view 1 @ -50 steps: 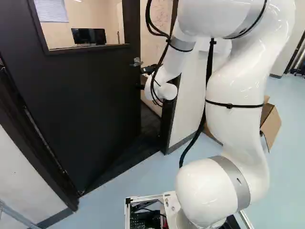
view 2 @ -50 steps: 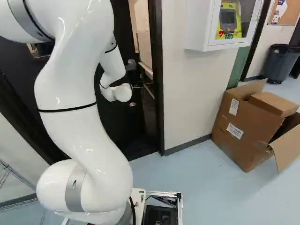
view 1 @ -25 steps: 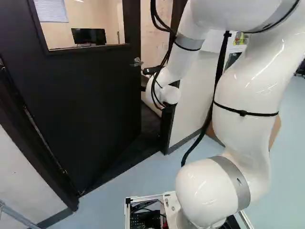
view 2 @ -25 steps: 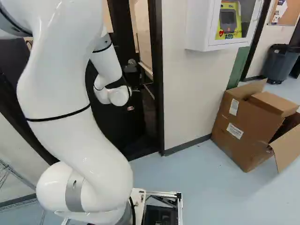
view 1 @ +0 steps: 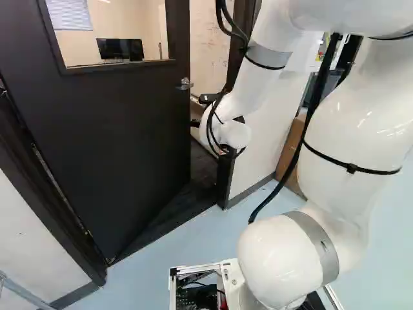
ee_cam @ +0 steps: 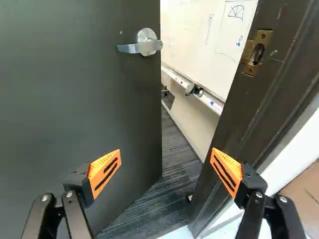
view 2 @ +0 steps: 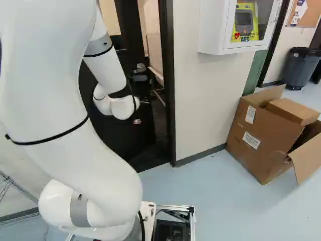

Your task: Open the door and move inside

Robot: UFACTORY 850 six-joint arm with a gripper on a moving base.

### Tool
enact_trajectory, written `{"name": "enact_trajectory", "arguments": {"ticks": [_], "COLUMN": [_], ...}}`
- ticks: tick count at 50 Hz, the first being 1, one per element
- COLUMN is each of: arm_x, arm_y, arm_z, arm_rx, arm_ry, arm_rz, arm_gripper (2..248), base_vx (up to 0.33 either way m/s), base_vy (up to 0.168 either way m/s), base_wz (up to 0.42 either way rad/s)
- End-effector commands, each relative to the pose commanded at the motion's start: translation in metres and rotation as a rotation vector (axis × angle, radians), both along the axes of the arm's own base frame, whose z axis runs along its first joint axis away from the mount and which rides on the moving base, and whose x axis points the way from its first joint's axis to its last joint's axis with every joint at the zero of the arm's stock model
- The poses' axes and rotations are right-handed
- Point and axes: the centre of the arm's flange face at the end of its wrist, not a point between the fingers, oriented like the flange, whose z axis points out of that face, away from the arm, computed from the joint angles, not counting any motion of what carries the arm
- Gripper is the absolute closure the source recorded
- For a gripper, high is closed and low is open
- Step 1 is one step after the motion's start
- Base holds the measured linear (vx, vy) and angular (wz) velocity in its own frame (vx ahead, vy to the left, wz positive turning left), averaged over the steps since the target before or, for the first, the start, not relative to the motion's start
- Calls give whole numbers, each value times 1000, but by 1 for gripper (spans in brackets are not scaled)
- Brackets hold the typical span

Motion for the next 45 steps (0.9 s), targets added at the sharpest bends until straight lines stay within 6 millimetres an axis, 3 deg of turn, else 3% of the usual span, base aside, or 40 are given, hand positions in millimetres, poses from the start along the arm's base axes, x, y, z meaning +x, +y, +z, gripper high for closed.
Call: {"name": "enact_trajectory", "arguments": {"ticks": [32,45], "arm_x": [-66,-74], "arm_y": [-4,-4], "arm_z": [-2,-2], "arm_rx": [3,4], "arm_ry": [1,0], "arm_rz": [7,10], "arm_gripper": [3,3], "base_vx": [0,0], "base_vy": [0,0], "base_wz": [0,0]}}
